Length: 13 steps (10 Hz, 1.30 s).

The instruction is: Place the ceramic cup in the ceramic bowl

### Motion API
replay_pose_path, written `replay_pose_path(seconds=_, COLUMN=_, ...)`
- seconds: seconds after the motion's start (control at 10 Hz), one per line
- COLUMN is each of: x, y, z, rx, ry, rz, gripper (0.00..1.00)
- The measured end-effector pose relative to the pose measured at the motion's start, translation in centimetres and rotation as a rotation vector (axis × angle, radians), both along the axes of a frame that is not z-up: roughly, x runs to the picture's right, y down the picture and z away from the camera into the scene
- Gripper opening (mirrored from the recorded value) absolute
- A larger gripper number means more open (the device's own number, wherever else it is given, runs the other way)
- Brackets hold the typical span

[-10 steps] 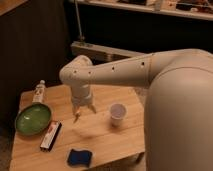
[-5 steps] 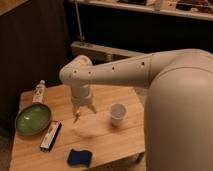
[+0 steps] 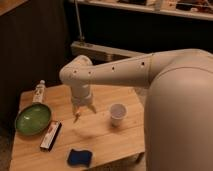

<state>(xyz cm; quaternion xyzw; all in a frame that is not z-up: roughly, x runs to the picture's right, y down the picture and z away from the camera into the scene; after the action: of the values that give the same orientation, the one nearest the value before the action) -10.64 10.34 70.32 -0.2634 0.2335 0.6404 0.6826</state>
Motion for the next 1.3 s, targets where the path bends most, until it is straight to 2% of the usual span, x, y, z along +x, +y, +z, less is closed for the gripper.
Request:
replay_pose_path(seconds=0.3, x=0.0, y=0.0, z=0.0, rx=0.000, ry=0.001, rz=-0.002, gripper=0.65)
replay_pose_path(seconds=0.6, x=1.6, y=-0.2, z=-0.6, rx=0.045, ry=0.010, rz=-0.020, gripper=0.65)
replay_pose_path(seconds=0.7, x=4.0, y=-0.3, z=-1.0, rx=0.081, ry=0.011, rz=-0.002, gripper=0.65)
replay_pose_path(seconds=0.8, x=5.7, y=-0.4, z=-1.2, rx=0.098, ry=0.011, rz=0.010, gripper=0.65)
replay_pose_path(seconds=1.0, x=10.6, y=-0.6, z=-1.6, rx=0.142, ry=0.014, rz=0.050, gripper=0.65)
replay_pose_path(seconds=1.3, x=18.9, y=-0.2, z=-1.5, rx=0.159, ry=0.054, rz=0.166, gripper=0.65)
